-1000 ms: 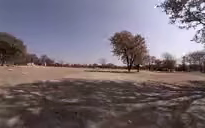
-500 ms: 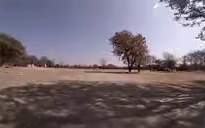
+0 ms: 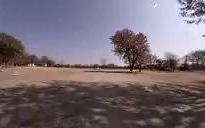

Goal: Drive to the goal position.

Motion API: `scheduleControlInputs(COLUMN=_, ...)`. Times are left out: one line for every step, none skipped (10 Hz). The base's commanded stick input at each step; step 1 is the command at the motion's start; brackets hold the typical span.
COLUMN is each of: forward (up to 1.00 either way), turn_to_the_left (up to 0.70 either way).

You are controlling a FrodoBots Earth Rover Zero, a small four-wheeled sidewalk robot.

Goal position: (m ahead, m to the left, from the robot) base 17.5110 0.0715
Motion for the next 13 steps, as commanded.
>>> scheduleControlInputs(forward=1.0, turn_to_the_left=0.03)
scheduleControlInputs(forward=1.0, turn_to_the_left=0.03)
scheduleControlInputs(forward=1.0, turn_to_the_left=0.03)
scheduleControlInputs(forward=1.0, turn_to_the_left=0.03)
scheduleControlInputs(forward=1.0, turn_to_the_left=0.03)
scheduleControlInputs(forward=1.0, turn_to_the_left=0.03)
scheduleControlInputs(forward=1.0, turn_to_the_left=0.03)
scheduleControlInputs(forward=1.0, turn_to_the_left=0.03)
scheduleControlInputs(forward=1.0, turn_to_the_left=0.03)
scheduleControlInputs(forward=1.0, turn_to_the_left=0.03)
scheduleControlInputs(forward=1.0, turn_to_the_left=0.03)
scheduleControlInputs(forward=1.0, turn_to_the_left=0.03)
scheduleControlInputs(forward=1.0, turn_to_the_left=0.03)
